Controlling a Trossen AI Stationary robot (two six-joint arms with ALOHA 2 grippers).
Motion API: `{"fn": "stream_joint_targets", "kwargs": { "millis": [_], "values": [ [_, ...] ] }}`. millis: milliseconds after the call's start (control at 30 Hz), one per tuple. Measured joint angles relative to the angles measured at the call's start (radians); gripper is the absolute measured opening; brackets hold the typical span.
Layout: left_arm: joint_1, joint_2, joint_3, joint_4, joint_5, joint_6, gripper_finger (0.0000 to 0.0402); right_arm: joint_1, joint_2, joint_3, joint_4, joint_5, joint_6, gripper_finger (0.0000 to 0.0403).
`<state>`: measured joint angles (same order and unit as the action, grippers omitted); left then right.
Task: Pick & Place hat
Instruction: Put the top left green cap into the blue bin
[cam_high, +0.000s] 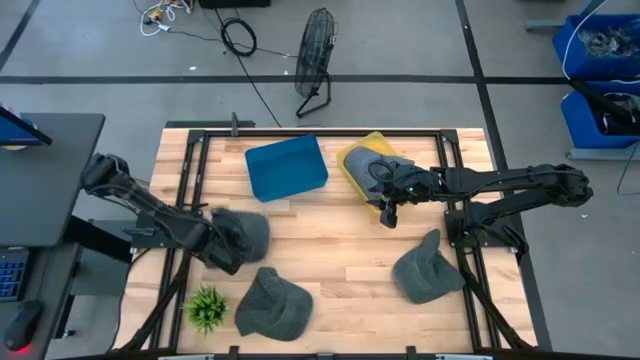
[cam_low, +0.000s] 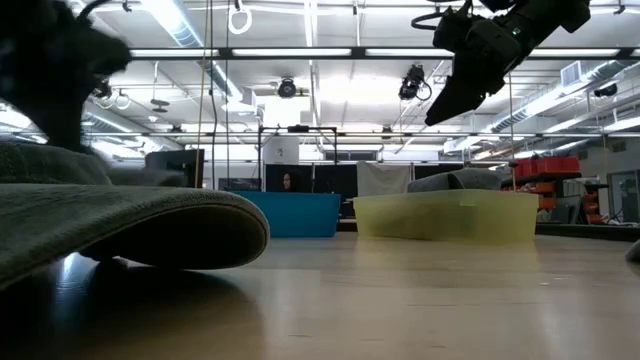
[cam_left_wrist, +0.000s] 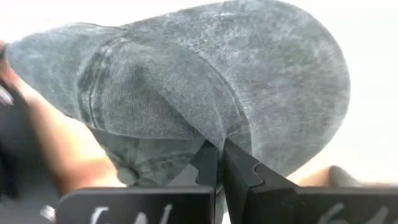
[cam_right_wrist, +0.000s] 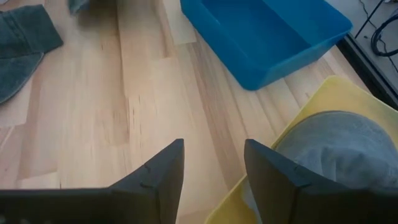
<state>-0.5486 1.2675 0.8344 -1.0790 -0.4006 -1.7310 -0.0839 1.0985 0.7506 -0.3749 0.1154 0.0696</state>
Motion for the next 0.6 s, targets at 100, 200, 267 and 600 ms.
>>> {"fn": "stream_joint_targets", "kwargs": {
  "millis": [100,200,267,600],
  "values": [
    [0.045,0.000,0.099,-0.108,-0.066,0.095,0.0009,0.000,0.000,0.000,0.008,0.000,0.000,0.0170],
    [0.105,0.000,0.168,-0.149,-0.154,0.216,0.0009,0.000,0.000,0.000,0.023,0.000,0.000,0.0171],
    [0.154,0.000,0.207,-0.141,-0.219,0.307,0.0009,0.000,0.000,0.000,0.040,0.000,0.000,0.0171],
    [0.532,0.018,0.195,0.330,-0.325,0.679,0.0009,0.000,0.000,0.000,0.052,0.000,0.000,0.0171]
  ]
}}
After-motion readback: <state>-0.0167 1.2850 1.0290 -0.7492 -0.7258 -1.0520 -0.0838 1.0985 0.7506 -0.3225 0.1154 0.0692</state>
